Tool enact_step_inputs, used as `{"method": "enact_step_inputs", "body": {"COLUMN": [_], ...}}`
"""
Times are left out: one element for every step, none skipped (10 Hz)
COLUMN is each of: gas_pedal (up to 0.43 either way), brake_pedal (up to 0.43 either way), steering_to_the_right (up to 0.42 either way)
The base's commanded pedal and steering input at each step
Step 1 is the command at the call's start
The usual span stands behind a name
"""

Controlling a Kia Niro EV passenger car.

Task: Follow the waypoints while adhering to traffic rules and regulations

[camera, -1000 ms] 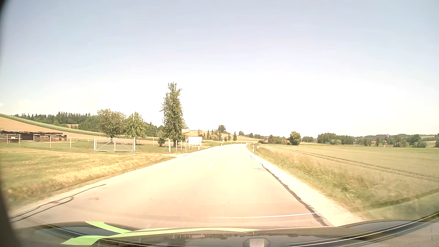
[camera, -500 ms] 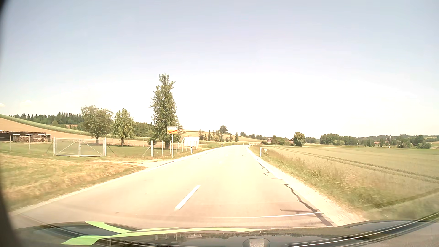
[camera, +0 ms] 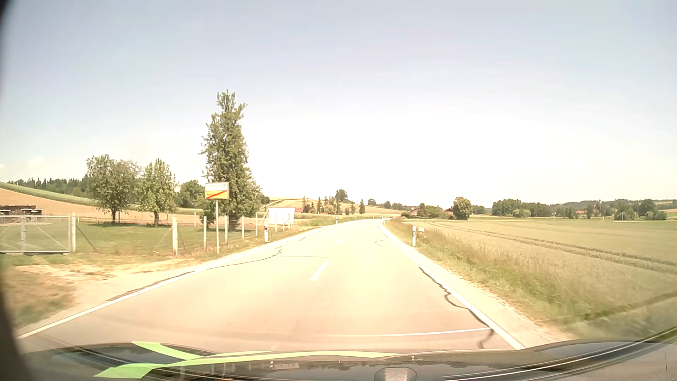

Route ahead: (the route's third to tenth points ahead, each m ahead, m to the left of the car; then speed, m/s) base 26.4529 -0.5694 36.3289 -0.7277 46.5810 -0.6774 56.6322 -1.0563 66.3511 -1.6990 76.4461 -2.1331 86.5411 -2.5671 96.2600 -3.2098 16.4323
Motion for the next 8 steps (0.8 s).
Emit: {"method": "enact_step_inputs", "body": {"gas_pedal": [0.280,0.280,0.280,0.287,0.287,0.287,0.287,0.287], "brake_pedal": [0.000,0.000,0.000,0.000,0.000,0.000,0.000,0.000], "steering_to_the_right": [0.001,0.002,0.001,0.001,0.001,0.001,0.001,0.001]}}
